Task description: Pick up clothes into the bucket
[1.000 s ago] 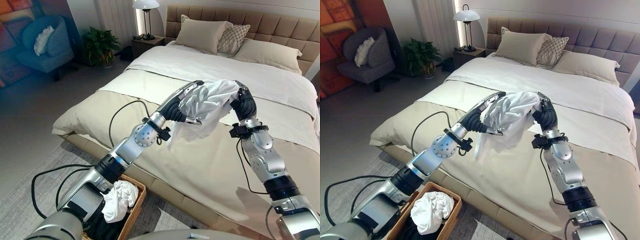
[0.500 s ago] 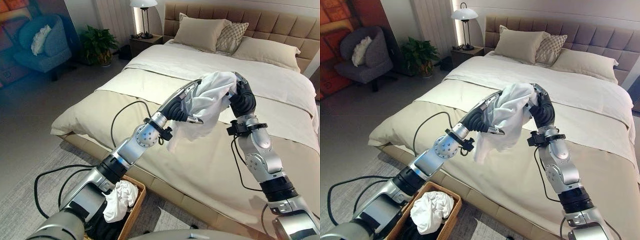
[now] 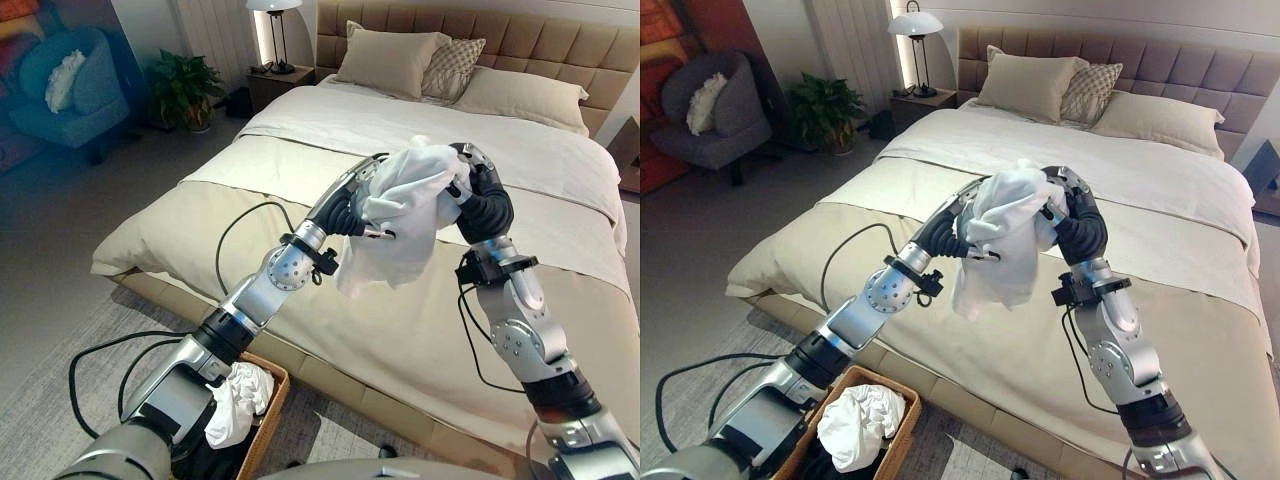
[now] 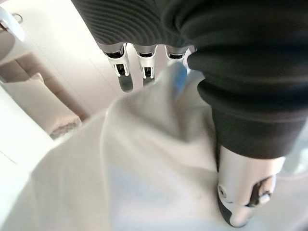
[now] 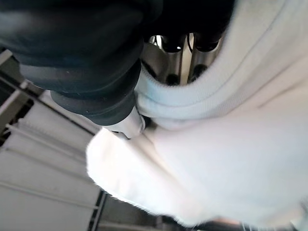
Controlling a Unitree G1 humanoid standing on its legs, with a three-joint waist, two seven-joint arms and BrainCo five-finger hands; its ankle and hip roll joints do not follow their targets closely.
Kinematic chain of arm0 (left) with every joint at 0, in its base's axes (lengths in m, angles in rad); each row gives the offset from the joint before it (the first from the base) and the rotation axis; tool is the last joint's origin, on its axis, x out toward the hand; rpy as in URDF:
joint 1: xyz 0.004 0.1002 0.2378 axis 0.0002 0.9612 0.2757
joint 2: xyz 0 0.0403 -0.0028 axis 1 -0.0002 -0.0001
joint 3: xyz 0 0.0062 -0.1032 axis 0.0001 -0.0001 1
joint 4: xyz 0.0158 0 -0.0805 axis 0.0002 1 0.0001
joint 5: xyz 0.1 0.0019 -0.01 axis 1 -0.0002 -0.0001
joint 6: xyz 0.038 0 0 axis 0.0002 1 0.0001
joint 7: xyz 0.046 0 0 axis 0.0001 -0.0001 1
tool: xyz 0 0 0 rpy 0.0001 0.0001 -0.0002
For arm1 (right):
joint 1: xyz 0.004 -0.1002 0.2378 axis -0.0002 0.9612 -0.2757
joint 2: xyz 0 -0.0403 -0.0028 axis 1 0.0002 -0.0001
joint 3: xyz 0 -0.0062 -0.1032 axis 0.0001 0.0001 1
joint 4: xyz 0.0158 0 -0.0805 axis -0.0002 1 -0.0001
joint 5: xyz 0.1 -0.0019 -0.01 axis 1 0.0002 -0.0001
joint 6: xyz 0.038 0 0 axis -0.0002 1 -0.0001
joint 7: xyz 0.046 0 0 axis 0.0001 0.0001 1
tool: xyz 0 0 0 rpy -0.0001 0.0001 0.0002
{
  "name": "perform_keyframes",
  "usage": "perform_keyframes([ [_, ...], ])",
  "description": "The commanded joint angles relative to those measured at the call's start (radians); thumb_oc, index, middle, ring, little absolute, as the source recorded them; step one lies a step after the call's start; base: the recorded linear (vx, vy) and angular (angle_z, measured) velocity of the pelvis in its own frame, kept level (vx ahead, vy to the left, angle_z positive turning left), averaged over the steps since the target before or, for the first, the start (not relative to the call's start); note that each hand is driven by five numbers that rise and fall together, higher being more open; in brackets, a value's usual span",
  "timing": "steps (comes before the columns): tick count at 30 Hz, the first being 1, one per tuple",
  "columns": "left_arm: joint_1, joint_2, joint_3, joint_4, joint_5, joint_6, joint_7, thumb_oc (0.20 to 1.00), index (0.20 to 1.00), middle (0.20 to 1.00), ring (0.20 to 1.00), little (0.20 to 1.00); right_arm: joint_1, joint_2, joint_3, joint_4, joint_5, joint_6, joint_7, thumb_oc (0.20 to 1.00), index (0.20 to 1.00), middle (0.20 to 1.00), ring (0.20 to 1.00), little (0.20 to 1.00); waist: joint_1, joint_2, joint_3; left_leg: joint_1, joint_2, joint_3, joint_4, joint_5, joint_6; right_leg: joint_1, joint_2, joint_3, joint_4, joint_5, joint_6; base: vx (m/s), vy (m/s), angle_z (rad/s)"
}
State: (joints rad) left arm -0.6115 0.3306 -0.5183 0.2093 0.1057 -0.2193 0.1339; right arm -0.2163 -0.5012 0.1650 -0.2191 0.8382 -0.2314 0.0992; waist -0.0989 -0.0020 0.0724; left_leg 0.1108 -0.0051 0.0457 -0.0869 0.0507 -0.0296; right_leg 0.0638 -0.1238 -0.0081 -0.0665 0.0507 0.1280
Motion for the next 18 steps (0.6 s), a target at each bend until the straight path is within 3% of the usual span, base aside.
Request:
perform_keyframes([
  [1,-0.048,-0.008,0.069,0.089,0.015,0.002,0.047,1.000,1.000,1.000,1.000,1.000,-0.027,0.025,-0.042,-0.136,0.069,-0.051,0.049,0.200,0.200,0.200,0.200,0.200,0.003,-0.053,-0.021,-0.023,-0.026,-0.040,0.120,-0.143,0.027,-0.045,-0.028,-0.017,0.136,-0.054,0.022,0.00,0.000,0.00],
  [6,-0.033,-0.050,0.064,0.056,-0.123,0.000,0.025,1.000,1.000,1.000,1.000,1.000,-0.005,0.025,-0.022,-0.150,0.073,-0.040,0.051,0.200,0.200,0.200,0.200,0.200,0.001,-0.054,-0.023,-0.013,-0.018,-0.049,0.111,-0.145,0.022,-0.031,-0.024,-0.028,0.124,-0.064,0.018,0.01,-0.004,0.00],
  [9,-0.046,-0.060,0.048,0.047,-0.138,-0.002,0.022,1.000,1.000,1.000,1.000,1.000,-0.009,0.026,-0.014,-0.148,0.072,-0.041,0.050,0.200,0.200,0.200,0.200,0.200,0.000,-0.055,-0.021,-0.022,-0.018,-0.051,0.110,-0.133,0.021,-0.034,-0.025,-0.031,0.120,-0.055,0.017,0.00,-0.006,0.01],
  [10,-0.059,-0.064,0.033,0.041,-0.146,-0.001,0.014,0.558,0.558,0.558,0.558,0.558,-0.012,0.029,-0.008,-0.147,0.075,-0.040,0.050,0.200,0.200,0.200,0.200,0.200,0.000,-0.054,-0.022,-0.016,-0.015,-0.053,0.107,-0.141,0.020,-0.029,-0.024,-0.033,0.118,-0.062,0.018,0.00,0.000,0.00],
  [11,-0.060,-0.064,0.033,0.041,-0.146,-0.001,0.014,0.558,0.558,0.558,0.558,0.558,-0.013,0.029,-0.009,-0.147,0.075,-0.040,0.050,0.200,0.200,0.200,0.200,0.200,0.000,-0.055,-0.021,-0.022,-0.017,-0.053,0.108,-0.132,0.020,-0.035,-0.026,-0.032,0.118,-0.054,0.018,0.00,0.000,0.00],
  [12,-0.068,-0.064,0.026,0.043,-0.153,-0.002,0.011,0.200,0.200,0.200,0.200,0.200,-0.016,0.029,-0.006,-0.143,0.074,-0.041,0.047,0.200,0.200,0.200,0.200,0.200,0.000,-0.055,-0.021,-0.022,-0.017,-0.054,0.108,-0.133,0.021,-0.035,-0.026,-0.032,0.118,-0.054,0.018,0.00,0.000,0.00],
  [15,-0.082,-0.073,0.005,0.052,-0.213,-0.007,-0.021,0.200,0.200,0.200,0.200,0.200,-0.026,0.034,0.004,-0.140,0.075,-0.039,0.047,0.200,0.200,0.200,0.200,0.200,-0.002,-0.052,-0.019,-0.011,-0.016,-0.054,0.106,-0.143,0.021,-0.027,-0.024,-0.032,0.117,-0.063,0.019,0.02,-0.004,0.01],
  [18,-0.076,-0.090,-0.016,0.043,-0.373,0.001,-0.089,0.200,0.200,0.200,0.200,0.200,-0.031,0.041,0.016,-0.136,0.083,-0.036,0.049,0.200,0.200,0.200,0.200,0.200,-0.003,-0.049,-0.019,-0.012,-0.017,-0.050,0.111,-0.148,0.022,-0.029,-0.023,-0.024,0.116,-0.059,0.019,0.00,0.000,0.00],
])
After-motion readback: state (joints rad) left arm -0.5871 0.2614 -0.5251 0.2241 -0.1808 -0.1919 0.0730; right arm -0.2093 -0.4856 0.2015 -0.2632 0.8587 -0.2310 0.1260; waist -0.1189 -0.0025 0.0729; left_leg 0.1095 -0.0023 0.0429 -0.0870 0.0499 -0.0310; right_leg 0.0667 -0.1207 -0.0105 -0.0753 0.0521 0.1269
